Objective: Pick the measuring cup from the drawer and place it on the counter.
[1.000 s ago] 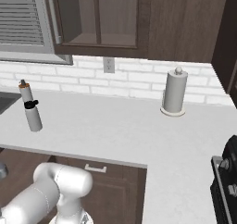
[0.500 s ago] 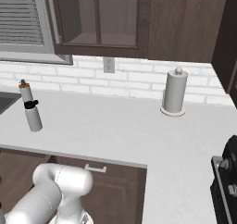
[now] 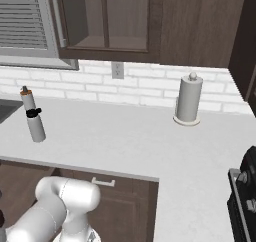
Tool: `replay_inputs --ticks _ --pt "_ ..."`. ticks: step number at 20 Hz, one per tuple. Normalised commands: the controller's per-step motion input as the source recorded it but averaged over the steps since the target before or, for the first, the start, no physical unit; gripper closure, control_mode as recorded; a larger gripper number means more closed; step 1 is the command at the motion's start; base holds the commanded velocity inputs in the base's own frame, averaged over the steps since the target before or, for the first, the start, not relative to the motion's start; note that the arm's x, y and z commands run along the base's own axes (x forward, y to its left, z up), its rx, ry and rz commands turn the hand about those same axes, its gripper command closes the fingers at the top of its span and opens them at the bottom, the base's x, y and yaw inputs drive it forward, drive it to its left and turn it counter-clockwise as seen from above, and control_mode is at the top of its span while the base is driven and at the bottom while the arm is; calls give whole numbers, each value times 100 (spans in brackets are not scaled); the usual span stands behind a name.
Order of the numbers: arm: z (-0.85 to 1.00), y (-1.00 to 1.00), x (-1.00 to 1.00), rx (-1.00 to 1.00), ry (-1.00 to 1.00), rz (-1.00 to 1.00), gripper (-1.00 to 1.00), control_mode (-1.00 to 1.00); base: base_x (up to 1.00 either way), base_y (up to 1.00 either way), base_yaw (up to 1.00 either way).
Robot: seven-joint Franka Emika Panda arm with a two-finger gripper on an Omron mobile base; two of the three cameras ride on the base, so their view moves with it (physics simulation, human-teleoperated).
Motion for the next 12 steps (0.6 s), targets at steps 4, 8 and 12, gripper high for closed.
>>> replay_inputs --ticks 4,8,12 --pt "12 -20 51 -2 -20 4 -100 -100 0 0 0" --pt "0 -37 29 -4 -20 0 -100 -100 0 0 0" --pt "0 -36 27 0 -9 1 -100 -100 0 0 0"
